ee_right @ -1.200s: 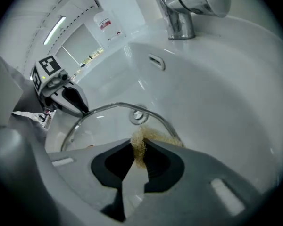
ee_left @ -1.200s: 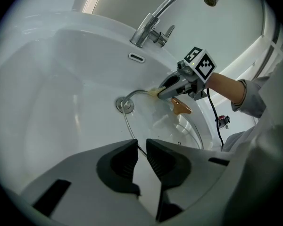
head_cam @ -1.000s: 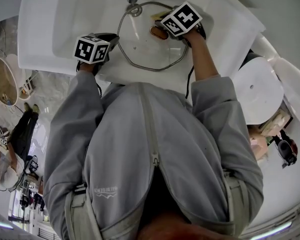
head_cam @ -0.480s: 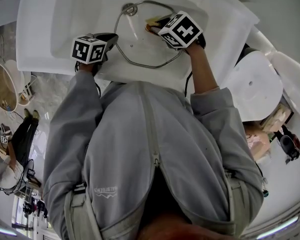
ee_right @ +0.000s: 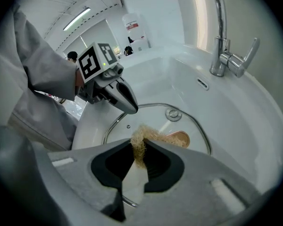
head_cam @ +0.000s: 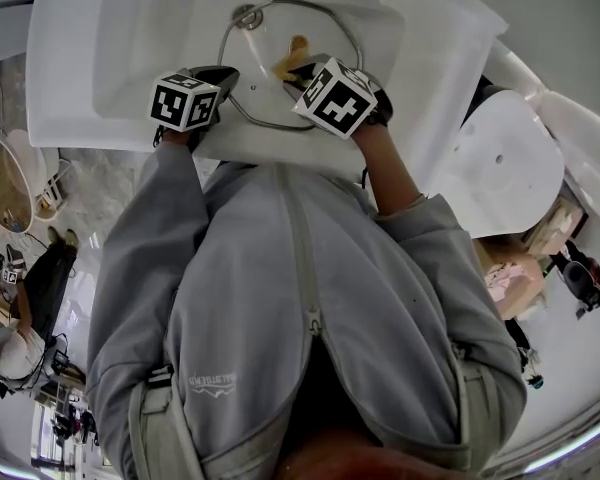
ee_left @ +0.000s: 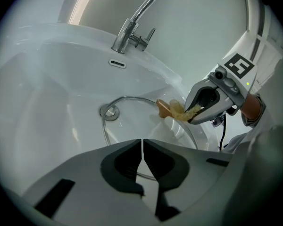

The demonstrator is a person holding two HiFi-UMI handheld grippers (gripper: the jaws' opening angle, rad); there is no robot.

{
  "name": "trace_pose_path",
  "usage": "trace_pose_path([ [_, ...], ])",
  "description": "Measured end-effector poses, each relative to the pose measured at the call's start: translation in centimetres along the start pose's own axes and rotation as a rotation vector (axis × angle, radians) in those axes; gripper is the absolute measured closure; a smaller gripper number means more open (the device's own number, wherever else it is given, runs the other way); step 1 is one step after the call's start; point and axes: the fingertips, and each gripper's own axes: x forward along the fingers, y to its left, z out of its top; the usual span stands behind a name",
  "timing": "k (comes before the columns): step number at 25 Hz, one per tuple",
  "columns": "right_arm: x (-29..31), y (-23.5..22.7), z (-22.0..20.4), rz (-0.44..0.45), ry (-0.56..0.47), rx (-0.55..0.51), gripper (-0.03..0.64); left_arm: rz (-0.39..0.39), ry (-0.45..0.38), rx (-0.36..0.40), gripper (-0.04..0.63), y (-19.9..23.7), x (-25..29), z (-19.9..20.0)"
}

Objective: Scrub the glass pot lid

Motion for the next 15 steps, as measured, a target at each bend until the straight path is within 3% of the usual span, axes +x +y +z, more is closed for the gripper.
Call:
trace_pose_path([
  [6, 1.5, 2.7, -1.6, 0.074, 0.038, -0.042, 0.569, -0.001, -0.052, 0.018, 0.578, -1.2, -0.7, 0.9],
  [10, 2.6, 3.0, -3.1, 0.057, 0.032, 0.0, 0.569, 0.005, -0.092, 0.027, 0.578, -1.8, -1.3, 1.7],
  [15, 2.6, 4.9, -3.9, 0.124, 0.01, 0.033, 0.569, -0.006, -0.15, 0.068, 0.578, -3.1, -1.8, 3.1],
])
